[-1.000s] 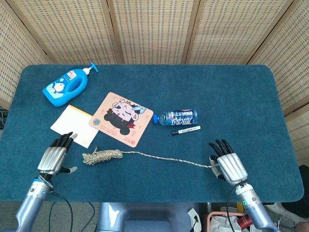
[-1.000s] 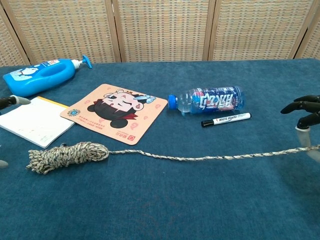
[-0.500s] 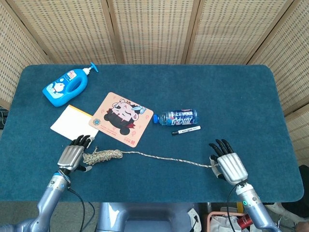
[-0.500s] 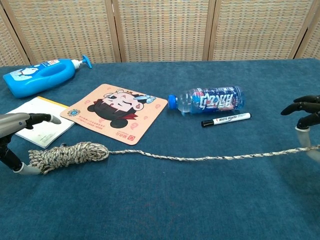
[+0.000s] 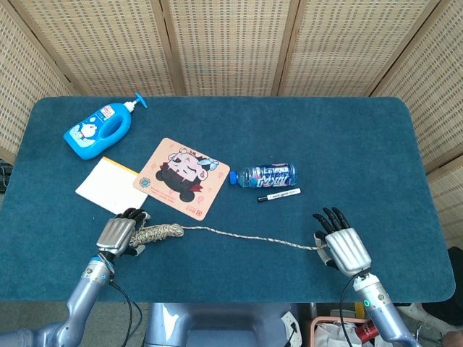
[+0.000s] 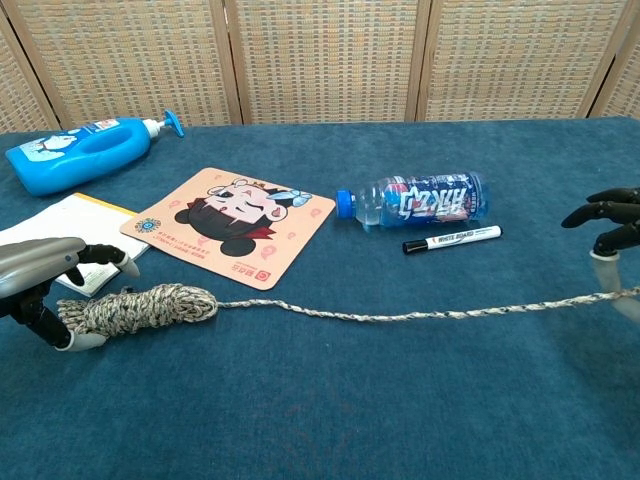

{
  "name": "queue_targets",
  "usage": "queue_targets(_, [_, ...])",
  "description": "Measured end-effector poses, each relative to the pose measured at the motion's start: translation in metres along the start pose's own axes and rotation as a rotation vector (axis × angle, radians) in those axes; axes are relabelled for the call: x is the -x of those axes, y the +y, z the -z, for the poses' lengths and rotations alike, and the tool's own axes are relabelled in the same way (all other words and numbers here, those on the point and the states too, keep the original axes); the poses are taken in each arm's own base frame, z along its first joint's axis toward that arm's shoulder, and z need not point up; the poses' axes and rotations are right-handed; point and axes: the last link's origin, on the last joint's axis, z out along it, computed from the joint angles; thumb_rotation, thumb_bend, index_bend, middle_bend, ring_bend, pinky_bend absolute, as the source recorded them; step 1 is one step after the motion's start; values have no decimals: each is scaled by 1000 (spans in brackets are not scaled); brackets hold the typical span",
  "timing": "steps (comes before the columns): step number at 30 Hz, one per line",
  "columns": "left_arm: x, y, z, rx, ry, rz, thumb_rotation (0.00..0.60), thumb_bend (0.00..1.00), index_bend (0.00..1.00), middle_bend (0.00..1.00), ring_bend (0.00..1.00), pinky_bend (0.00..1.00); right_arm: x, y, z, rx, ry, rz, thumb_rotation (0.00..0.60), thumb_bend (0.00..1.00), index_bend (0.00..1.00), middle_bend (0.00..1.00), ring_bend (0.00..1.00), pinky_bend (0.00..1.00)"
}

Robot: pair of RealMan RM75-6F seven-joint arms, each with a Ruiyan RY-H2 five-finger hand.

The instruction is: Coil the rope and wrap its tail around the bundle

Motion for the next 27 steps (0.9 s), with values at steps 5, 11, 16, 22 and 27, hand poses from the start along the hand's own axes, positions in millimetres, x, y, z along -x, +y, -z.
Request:
queue_targets(5, [0, -1, 0, 0, 9, -6, 600, 313, 284, 246, 194, 315, 0, 0, 0, -1, 2, -2, 600, 520, 696, 144, 0, 0])
queue_targets(11, [1, -1, -1, -6, -3, -39, 600, 324, 284, 246, 201, 347, -1, 0, 0, 0, 5, -3, 600, 520, 696, 143, 0, 0])
queue_targets(16, [3, 1, -4, -21, -12, -51, 600, 363, 393, 289, 292, 410, -3, 1, 0, 2, 11, -9, 600, 520, 700, 144, 0, 0])
queue_targets(22, [2, 5, -5, -15, -1, -58, 600, 404, 495, 399, 390, 491, -4, 1, 1, 0, 15, -13, 600, 520, 702, 144, 0, 0])
queue_targets(27, [-4, 5, -6, -7, 29, -27, 600, 431, 511, 412, 399, 502, -5, 0, 2, -9, 19, -8, 600, 520, 702, 144, 0, 0])
